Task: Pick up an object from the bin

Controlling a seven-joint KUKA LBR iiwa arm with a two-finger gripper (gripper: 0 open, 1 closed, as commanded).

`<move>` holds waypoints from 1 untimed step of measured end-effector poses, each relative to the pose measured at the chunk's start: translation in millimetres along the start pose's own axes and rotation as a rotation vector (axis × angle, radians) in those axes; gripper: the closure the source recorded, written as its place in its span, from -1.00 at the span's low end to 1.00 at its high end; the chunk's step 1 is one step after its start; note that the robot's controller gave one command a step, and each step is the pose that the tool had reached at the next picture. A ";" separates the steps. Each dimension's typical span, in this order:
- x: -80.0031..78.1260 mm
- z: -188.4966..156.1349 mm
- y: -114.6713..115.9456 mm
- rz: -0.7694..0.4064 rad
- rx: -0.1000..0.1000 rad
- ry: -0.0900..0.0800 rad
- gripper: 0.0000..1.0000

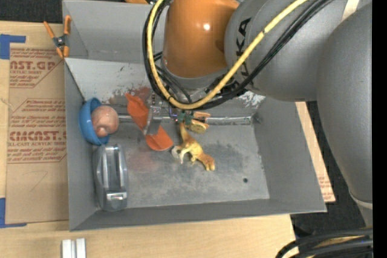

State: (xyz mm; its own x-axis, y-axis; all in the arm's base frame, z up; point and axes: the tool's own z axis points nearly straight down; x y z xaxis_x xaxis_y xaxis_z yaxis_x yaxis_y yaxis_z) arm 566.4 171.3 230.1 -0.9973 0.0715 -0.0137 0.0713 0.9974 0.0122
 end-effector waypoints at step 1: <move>2.1 30.0 -0.1 0.000 0.002 0.003 1.00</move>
Offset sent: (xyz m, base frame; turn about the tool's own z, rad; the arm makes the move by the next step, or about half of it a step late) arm -0.0065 -0.0335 -0.0494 -0.0016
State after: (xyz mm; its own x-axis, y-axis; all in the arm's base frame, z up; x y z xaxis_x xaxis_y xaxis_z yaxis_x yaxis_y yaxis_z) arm 564.7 171.7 200.1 -0.9974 0.0713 -0.0110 0.0712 0.9974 0.0103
